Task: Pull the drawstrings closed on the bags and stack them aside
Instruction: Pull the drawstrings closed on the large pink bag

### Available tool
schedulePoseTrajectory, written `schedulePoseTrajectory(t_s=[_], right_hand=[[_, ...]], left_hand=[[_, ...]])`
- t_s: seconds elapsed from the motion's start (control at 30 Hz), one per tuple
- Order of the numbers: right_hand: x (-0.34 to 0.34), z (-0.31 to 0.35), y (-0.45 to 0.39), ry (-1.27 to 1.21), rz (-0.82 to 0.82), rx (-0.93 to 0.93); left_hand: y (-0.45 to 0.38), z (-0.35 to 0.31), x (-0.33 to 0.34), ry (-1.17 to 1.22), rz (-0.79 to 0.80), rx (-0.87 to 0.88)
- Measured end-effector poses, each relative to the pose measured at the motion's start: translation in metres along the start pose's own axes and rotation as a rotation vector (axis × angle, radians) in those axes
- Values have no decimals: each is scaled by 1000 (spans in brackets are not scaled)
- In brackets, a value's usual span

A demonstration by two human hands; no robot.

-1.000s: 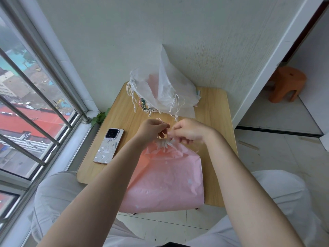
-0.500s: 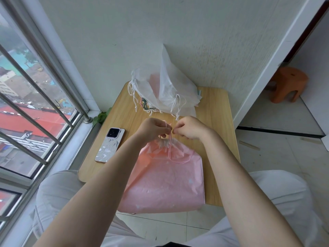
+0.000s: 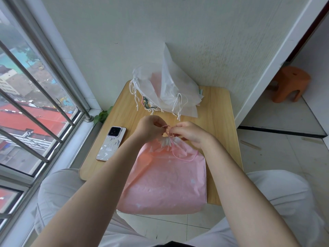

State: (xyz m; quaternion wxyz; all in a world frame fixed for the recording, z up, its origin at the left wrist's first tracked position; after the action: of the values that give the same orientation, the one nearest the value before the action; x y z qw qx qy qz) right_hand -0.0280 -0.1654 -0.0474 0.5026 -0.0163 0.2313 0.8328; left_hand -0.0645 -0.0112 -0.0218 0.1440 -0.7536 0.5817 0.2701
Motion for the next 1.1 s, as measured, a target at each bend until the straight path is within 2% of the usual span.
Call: schedulePoseTrajectory(t_s=[0.1,0.27,0.43,0.5,0.6,0.7,0.8,0.83,0.9,1.0,1.07,1.1], right_hand=[[7,0,0,-162,50,34],[8,-7,-1,-196,82,65],[6,-6,2,-167,-32,68],[5,-6,-1,-240,-119,47],[-7,-10,-2,-610,-287,57],[-16,-12,-1,-1158,-293,113],[-24,-4,1,-1334,-279,80],[-24,-2,1,-1299,-271,80],[-26,2,4,-1036,-264,65],[-33,10,10,-223,-304,-69],[-28,15,12,288,-227,-141],[-23,15,11,425,-159,-158]], left_hand=[[2,0,0,19,-56,22],[3,3,-2,210,-83,-31],[5,8,1,355,18,-144],[5,10,5,407,58,-185],[6,11,7,483,34,-252],[8,12,6,565,-7,-313],[7,15,6,566,-21,-348],[6,16,7,568,-30,-361],[5,17,7,595,-62,-398],[4,25,2,652,-176,-489],[3,30,-2,771,-235,-536],[3,31,-2,866,-244,-547]])
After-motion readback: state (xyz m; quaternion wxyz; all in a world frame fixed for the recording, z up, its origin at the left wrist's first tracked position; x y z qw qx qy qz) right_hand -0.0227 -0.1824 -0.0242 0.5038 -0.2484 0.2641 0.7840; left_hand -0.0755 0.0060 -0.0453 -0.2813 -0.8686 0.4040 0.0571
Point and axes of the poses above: each hand's wrist, its own y-axis away from the middle knuckle, its own x-axis out of the palm, z = x × y, the point moved 5 cm from there along -y, towards the middle knuckle, and after that the axes turned 7 degrees about -z, right-handed, at the moved point
